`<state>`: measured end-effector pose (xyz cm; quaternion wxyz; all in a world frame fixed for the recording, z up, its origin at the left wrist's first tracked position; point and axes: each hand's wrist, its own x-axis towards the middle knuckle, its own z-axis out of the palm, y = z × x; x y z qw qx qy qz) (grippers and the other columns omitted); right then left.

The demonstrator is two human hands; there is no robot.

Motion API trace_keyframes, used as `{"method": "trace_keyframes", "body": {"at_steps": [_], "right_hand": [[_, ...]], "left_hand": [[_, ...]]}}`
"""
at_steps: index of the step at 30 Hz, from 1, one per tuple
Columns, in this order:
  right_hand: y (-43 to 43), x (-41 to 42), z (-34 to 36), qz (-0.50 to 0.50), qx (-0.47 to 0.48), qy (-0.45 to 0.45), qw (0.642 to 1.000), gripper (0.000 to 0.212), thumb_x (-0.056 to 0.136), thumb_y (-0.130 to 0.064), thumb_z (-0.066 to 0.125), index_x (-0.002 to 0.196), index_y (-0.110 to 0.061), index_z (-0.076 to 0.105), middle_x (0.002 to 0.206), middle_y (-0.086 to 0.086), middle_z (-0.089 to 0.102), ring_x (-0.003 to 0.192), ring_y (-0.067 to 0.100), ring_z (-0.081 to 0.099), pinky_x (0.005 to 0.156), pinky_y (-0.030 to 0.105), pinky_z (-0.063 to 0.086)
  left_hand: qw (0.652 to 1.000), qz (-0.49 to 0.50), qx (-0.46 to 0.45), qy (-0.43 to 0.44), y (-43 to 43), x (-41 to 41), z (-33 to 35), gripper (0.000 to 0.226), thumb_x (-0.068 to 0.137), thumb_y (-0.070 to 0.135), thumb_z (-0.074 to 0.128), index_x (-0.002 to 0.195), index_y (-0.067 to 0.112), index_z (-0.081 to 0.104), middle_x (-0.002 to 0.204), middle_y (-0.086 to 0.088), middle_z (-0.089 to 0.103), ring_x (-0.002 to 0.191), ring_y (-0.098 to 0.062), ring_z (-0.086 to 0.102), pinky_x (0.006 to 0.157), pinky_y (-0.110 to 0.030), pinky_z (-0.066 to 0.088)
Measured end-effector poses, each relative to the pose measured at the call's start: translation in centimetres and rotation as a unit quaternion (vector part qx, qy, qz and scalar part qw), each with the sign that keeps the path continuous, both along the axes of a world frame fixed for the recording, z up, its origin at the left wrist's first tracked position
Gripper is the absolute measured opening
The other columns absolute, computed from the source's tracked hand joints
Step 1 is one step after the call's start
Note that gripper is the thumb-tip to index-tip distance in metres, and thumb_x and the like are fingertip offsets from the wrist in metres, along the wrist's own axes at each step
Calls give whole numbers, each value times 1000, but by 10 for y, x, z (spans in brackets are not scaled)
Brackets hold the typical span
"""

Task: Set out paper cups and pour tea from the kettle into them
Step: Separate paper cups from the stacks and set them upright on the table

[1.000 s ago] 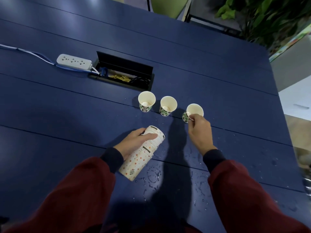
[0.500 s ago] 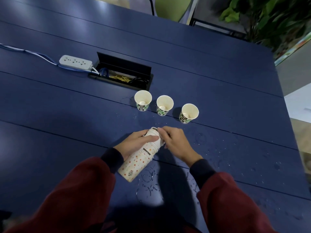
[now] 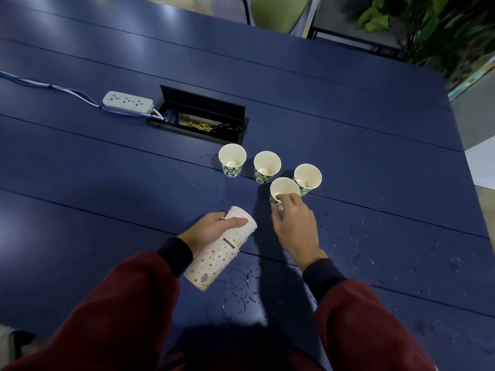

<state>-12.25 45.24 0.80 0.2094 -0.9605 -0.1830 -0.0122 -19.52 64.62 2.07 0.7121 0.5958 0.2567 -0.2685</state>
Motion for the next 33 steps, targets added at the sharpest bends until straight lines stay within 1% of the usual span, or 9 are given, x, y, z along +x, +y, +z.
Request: {"method": "trace_keyframes", "body": {"at_steps": [3, 7, 14, 16, 20, 25, 28, 30, 33], "right_hand": [[16, -24, 5, 26, 81, -19, 996, 16, 97, -26, 62, 100, -12, 68, 99, 5, 64, 70, 30, 61, 57, 38, 47], [30, -35, 7, 48, 137, 122, 982, 34, 103, -31, 52, 79, -11, 65, 71, 1, 65, 65, 21, 57, 65, 44, 49], [38, -19, 2, 52, 204, 207, 955, 36, 101, -38, 52, 75, -15, 59, 58, 2, 65, 54, 22, 64, 59, 47, 56], [42, -13, 1, 40, 191, 171, 966, 37, 101, -41, 48, 76, -15, 55, 61, 6, 63, 56, 26, 62, 57, 49, 55], [46, 1, 3, 76, 123, 25, 989, 25, 103, -21, 54, 85, -6, 61, 79, 13, 65, 68, 32, 56, 61, 44, 45], [58, -2, -7, 131, 46, 29, 990, 19, 103, -14, 52, 107, -1, 66, 107, 20, 65, 84, 45, 62, 67, 48, 50], [57, -11, -6, 128, 73, 11, 989, 29, 99, -12, 57, 127, -4, 60, 133, 14, 57, 95, 42, 64, 69, 51, 55], [55, -19, -3, 124, 101, 6, 987, 23, 98, -20, 60, 119, -10, 62, 124, 6, 60, 89, 33, 64, 67, 48, 55], [45, -34, -2, 120, 143, 87, 979, 19, 100, -34, 58, 103, -18, 68, 101, -4, 68, 84, 19, 62, 73, 41, 52]], "left_hand": [[1000, -12, 10, -23, 1, 1, -5, 36, 89, 31, 73, 111, 4, 66, 90, -15, 72, 76, -27, 68, 68, -38, 57], [998, -32, 22, -49, 2, -1, -7, 33, 84, 33, 71, 108, 11, 68, 97, -14, 73, 84, -28, 69, 82, -49, 56], [999, -1, -19, -26, 11, -14, -6, 35, 92, 32, 69, 119, 11, 67, 111, -18, 72, 87, -25, 69, 74, -37, 56], [1000, 11, -21, -11, 16, -19, -5, 35, 91, 34, 70, 119, 12, 68, 109, -16, 73, 87, -27, 70, 74, -38, 58], [1000, 13, 8, 23, 25, -32, -7, 37, 90, 38, 70, 113, 9, 70, 96, -10, 76, 79, -26, 71, 72, -36, 58], [998, 11, -20, 62, 29, -37, -7, 49, 93, 46, 64, 115, 3, 70, 96, -19, 73, 81, -32, 67, 72, -38, 56], [998, 27, -24, 54, 29, -36, -8, 50, 93, 46, 63, 117, 3, 68, 95, -18, 72, 81, -31, 67, 71, -38, 56], [998, 39, -41, 39, 29, -35, -10, 49, 93, 47, 64, 119, 5, 67, 98, -18, 72, 82, -32, 67, 72, -39, 56], [997, 35, -66, 24, 23, -33, -12, 52, 92, 51, 64, 120, 8, 66, 99, -17, 72, 83, -30, 68, 78, -43, 55]]}}
